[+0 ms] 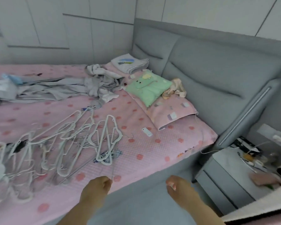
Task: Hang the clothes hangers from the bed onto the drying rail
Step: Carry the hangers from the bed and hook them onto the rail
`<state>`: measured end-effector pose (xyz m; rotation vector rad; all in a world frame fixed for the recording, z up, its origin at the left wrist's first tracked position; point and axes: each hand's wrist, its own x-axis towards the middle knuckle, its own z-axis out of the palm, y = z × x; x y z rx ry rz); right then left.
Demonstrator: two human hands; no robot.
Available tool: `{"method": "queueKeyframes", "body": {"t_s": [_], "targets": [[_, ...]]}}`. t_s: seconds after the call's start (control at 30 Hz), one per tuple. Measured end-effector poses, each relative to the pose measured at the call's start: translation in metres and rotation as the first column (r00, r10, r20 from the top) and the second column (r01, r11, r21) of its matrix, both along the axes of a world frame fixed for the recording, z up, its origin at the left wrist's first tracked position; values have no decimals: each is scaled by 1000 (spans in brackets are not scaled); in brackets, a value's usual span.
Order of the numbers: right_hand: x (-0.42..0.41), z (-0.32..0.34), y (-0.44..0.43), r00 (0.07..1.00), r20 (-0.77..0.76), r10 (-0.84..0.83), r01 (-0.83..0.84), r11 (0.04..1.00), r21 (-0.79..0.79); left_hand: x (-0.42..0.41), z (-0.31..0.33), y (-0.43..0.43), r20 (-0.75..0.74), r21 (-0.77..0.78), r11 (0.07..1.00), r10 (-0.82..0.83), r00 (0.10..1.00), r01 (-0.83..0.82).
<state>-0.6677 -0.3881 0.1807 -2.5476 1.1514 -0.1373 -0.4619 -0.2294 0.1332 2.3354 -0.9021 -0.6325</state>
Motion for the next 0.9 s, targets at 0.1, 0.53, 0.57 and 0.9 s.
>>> {"method": "queueKeyframes", "body": {"t_s": [0.1, 0.53, 0.57, 0.9], "targets": [[57, -23, -21, 988, -112, 104, -73, 966, 249, 25, -19, 2, 11, 47, 995, 85, 996, -86], [272, -108, -55, 962, -197, 188, -30, 793, 608, 158, -87, 12, 137, 206, 939, 250, 959, -274], [285, -115, -50, 960, -208, 185, -18, 786, 618, 171, -93, 15, 176, 241, 942, 194, 965, -233], [371, -194, -39, 941, -218, -259, 337, 640, 691, 285, -160, 15, 254, 505, 843, -352, 901, 187]]}}
